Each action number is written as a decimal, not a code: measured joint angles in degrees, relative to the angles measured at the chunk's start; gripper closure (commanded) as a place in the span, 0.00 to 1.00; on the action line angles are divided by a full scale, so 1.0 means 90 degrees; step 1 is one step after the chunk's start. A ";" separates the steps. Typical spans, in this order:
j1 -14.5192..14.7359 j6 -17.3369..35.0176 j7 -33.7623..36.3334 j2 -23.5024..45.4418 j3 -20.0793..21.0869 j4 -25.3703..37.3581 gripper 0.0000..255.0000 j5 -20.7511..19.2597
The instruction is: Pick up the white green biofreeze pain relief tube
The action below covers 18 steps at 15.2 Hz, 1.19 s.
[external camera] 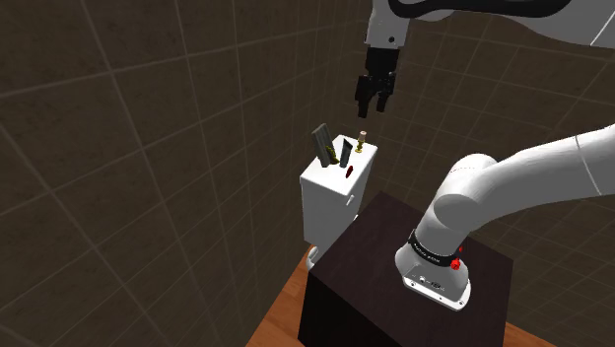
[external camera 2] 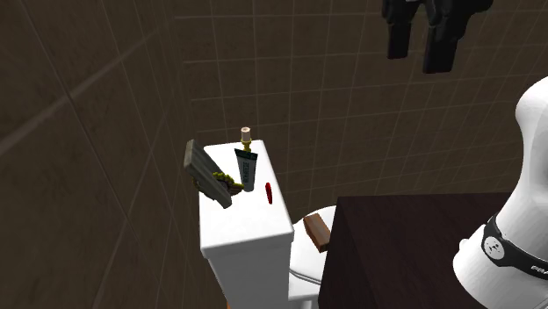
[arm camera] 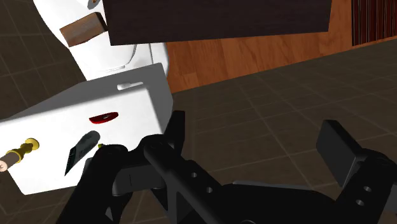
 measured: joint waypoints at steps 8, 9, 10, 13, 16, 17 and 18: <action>-0.0217 0.0867 -0.0217 0.1127 -0.0417 0.0056 0.00 -0.0198; -0.0266 0.0983 -0.0292 0.1327 -0.0517 0.0108 0.00 -0.0242; -0.0302 0.1086 -0.0329 0.1509 -0.0587 0.0154 0.00 -0.0262; -0.0403 0.1440 -0.0480 0.2161 -0.0819 0.0355 0.00 -0.0301; -0.0498 0.1739 -0.0596 0.2718 -0.1014 0.0511 0.00 -0.0302; -0.0518 0.1853 -0.0634 0.2974 -0.1074 0.0620 0.00 -0.0276; -0.0562 0.1922 -0.0725 0.3253 -0.1167 0.0790 0.00 -0.0262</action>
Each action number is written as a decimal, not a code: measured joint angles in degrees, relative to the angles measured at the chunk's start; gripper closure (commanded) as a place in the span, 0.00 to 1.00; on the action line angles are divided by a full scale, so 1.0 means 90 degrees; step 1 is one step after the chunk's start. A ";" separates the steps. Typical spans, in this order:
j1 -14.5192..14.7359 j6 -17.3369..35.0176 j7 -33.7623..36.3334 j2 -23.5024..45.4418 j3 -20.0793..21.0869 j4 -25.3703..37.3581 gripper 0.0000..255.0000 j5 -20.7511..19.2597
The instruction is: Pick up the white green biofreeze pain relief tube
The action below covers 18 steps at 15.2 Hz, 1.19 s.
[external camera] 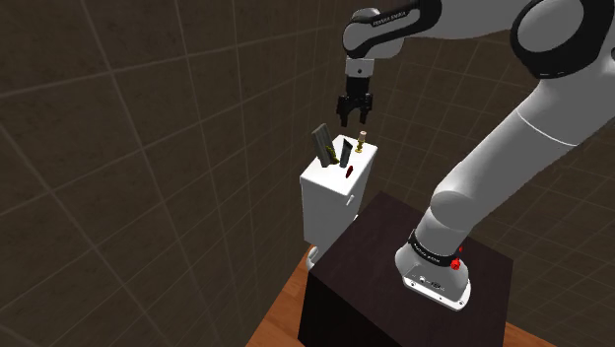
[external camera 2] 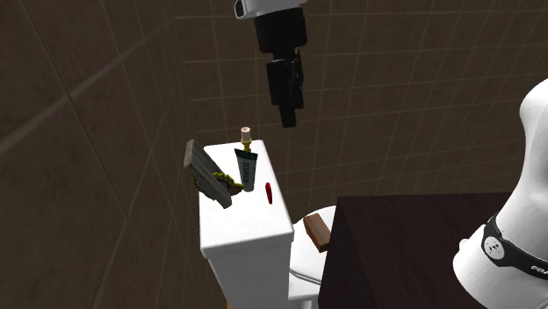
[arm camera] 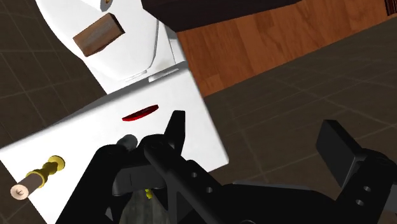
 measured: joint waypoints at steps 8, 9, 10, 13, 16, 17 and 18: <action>-0.0325 0.0575 -0.0479 0.1919 -0.0448 0.1009 0.00 0.0353; -0.0375 0.0640 -0.0531 0.2144 -0.0483 0.1124 0.00 0.0413; -0.0426 0.0691 -0.0579 0.2383 -0.0513 0.1267 0.00 0.0480; -0.0617 0.0759 -0.0735 0.3102 -0.0589 0.1776 0.00 0.0681; -0.0842 0.0732 -0.0853 0.3899 -0.0611 0.2454 0.00 0.0908; -0.0936 0.0759 -0.0911 0.4134 -0.0626 0.2618 0.00 0.0969; -0.0998 0.0786 -0.0919 0.4329 -0.0629 0.2741 0.00 0.1023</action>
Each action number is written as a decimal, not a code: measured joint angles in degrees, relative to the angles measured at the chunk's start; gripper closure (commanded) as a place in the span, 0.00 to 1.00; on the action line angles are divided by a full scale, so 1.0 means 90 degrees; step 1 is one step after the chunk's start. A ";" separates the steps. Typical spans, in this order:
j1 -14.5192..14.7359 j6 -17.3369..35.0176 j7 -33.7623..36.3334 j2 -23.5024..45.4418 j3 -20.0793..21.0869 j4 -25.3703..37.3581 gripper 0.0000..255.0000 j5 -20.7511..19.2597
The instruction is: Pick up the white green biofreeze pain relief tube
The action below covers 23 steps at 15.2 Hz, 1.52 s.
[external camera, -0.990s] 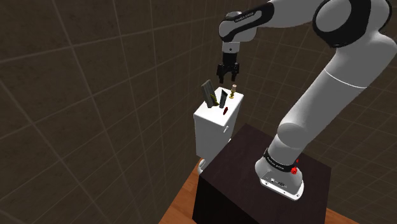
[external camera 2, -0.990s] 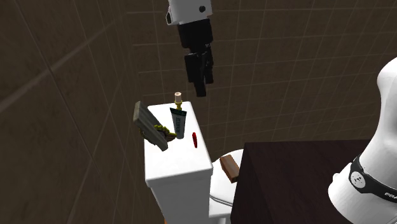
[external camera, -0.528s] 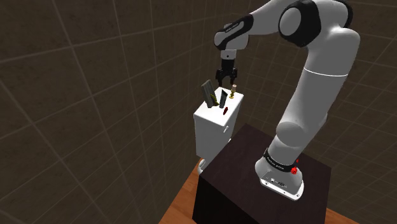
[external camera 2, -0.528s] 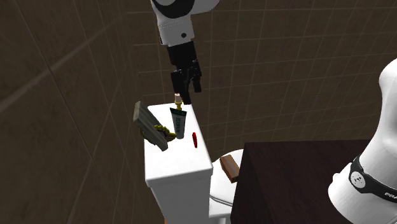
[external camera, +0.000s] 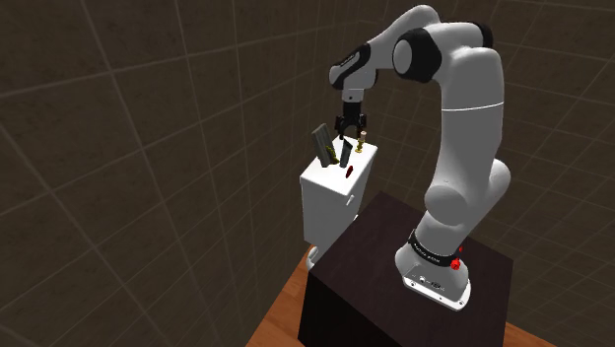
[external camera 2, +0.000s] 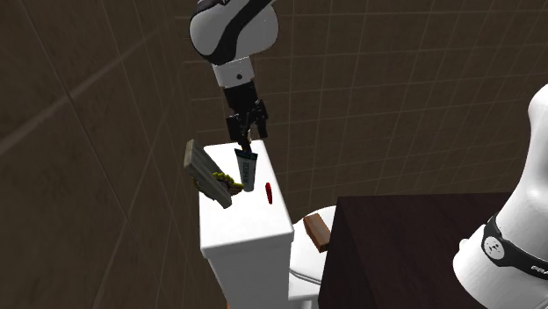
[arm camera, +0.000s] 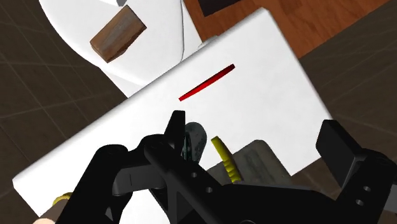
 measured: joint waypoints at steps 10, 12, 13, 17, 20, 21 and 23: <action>-0.0640 -0.0150 -0.0121 0.1757 0.0065 0.1653 0.00 0.0393; -0.0662 -0.0054 -0.0138 0.1868 0.0087 0.1664 0.00 0.0423; -0.0672 0.0027 -0.0147 0.1941 0.0102 0.1654 0.00 0.0444; -0.0687 0.0059 -0.0148 0.2029 0.0119 0.1711 1.00 0.0463; -0.0688 0.0058 -0.0148 0.2031 0.0120 0.1718 1.00 0.0464; -0.0688 0.0058 -0.0147 0.2031 0.0120 0.1719 1.00 0.0464; -0.0689 0.0057 -0.0147 0.2031 0.0120 0.1720 1.00 0.0464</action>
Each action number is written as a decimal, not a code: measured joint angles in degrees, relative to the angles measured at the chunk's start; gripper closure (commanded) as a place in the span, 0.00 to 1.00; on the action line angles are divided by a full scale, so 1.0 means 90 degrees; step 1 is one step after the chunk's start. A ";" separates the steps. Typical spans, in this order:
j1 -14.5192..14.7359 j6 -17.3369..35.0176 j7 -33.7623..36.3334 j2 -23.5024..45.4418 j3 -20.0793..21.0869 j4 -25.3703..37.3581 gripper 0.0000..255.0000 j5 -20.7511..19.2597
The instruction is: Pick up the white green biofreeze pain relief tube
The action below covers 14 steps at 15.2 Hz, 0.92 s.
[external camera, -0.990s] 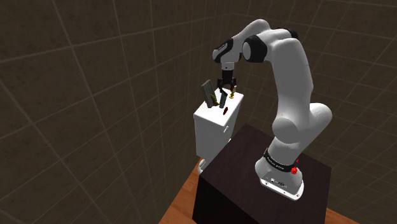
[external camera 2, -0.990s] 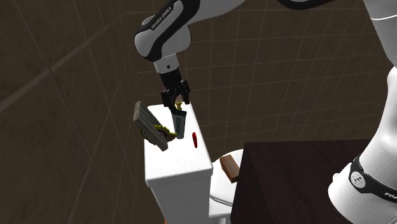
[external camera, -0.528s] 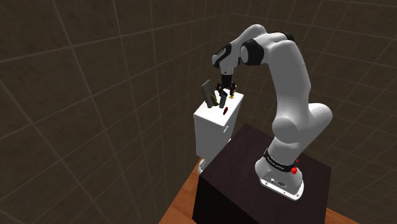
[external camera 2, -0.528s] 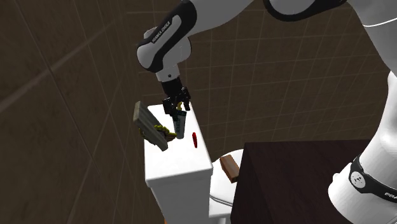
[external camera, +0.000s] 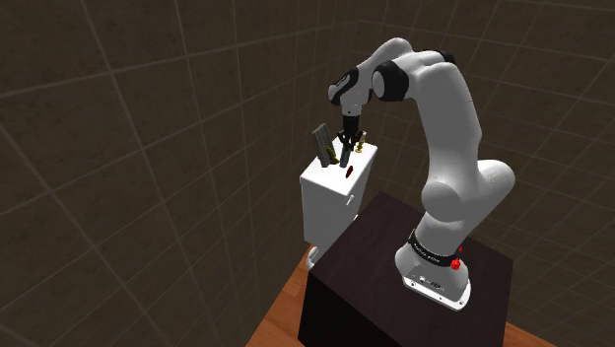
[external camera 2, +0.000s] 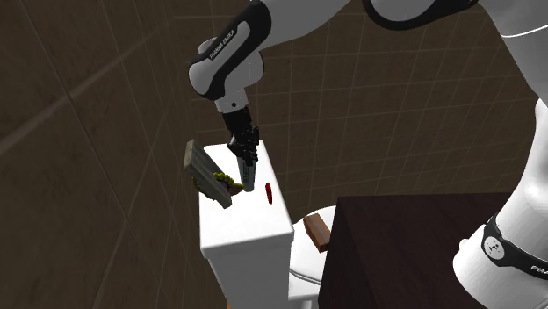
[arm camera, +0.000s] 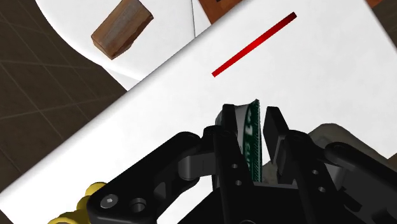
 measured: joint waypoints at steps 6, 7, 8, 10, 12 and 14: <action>0.0026 -0.0145 0.0018 -0.0163 -0.0034 -0.0020 1.00 -0.0042; 0.0034 -0.0203 0.0029 -0.0205 -0.0042 -0.0001 1.00 -0.0056; 0.0046 -0.0256 0.0041 -0.0255 -0.0051 0.0003 1.00 -0.0069; 0.0053 -0.0370 0.0044 -0.0362 -0.0076 0.0013 1.00 -0.0101; 0.0065 -0.0486 0.0054 -0.0469 -0.0100 0.0025 1.00 -0.0132; 0.0072 -0.0606 0.0067 -0.0548 -0.0118 0.0071 1.00 -0.0158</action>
